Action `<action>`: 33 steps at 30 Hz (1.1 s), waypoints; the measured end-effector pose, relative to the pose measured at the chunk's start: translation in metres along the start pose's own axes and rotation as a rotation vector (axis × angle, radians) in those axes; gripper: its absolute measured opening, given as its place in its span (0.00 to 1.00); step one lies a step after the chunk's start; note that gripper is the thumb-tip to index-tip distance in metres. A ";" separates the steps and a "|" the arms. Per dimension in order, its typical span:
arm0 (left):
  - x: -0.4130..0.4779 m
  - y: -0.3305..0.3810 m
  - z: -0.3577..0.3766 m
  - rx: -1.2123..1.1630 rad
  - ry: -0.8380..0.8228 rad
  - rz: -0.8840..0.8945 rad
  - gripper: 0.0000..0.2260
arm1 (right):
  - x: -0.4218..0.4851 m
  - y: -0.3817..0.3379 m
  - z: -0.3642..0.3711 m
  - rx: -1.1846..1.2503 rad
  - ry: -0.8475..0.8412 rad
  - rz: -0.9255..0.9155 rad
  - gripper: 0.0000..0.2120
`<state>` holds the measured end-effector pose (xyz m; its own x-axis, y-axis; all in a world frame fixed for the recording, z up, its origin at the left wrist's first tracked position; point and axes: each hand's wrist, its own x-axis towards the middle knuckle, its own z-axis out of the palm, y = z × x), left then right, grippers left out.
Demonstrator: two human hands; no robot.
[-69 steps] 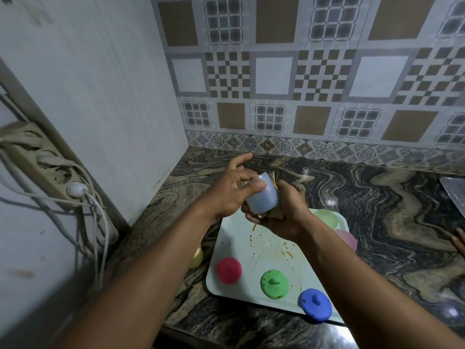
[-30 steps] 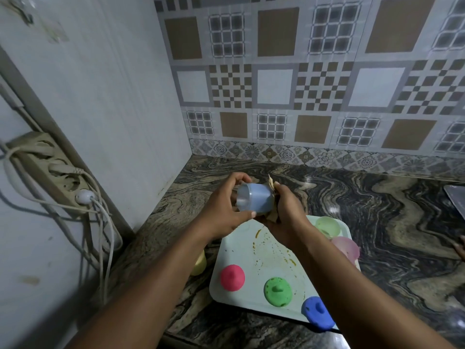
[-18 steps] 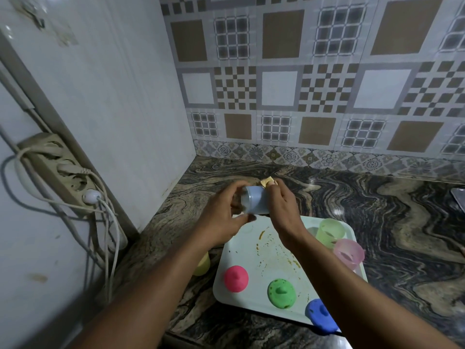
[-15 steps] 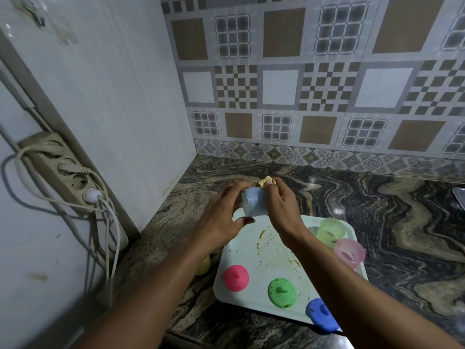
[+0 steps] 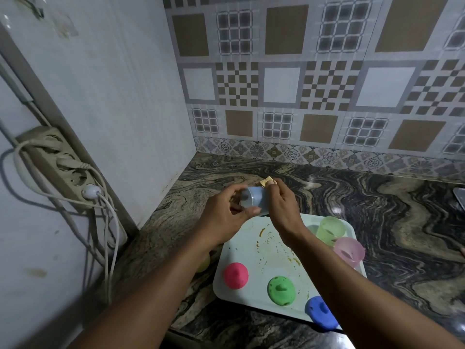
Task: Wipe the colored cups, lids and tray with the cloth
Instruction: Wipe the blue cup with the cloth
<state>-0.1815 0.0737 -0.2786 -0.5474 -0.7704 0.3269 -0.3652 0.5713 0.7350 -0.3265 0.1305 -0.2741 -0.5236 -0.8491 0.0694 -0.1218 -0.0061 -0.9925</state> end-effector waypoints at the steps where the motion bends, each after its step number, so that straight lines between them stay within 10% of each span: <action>1: 0.000 0.002 -0.001 0.081 -0.004 0.055 0.29 | 0.000 0.000 0.001 0.001 -0.011 0.012 0.16; 4: -0.002 -0.001 -0.003 0.295 -0.008 0.244 0.31 | 0.001 -0.005 0.001 -0.010 -0.018 0.006 0.19; 9: 0.000 -0.002 -0.004 0.058 0.047 -0.002 0.28 | 0.002 -0.010 0.002 -0.027 -0.019 0.000 0.16; 14: -0.006 -0.008 -0.005 0.400 0.005 0.372 0.30 | 0.005 -0.010 0.000 0.113 -0.103 0.224 0.13; 19: -0.007 -0.010 0.000 0.002 0.017 -0.037 0.29 | 0.010 -0.005 0.008 0.091 -0.055 0.268 0.12; 24: -0.012 -0.018 -0.010 0.228 0.031 0.020 0.29 | 0.024 0.006 -0.002 0.437 -0.007 0.701 0.15; 33: -0.008 -0.097 -0.025 0.395 -0.285 -0.498 0.42 | 0.011 0.044 -0.006 0.577 -0.105 0.864 0.25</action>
<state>-0.1232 0.0170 -0.3381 -0.4000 -0.8941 -0.2015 -0.8411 0.2707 0.4683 -0.3429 0.1240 -0.3162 -0.1614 -0.7255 -0.6690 0.6950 0.3978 -0.5990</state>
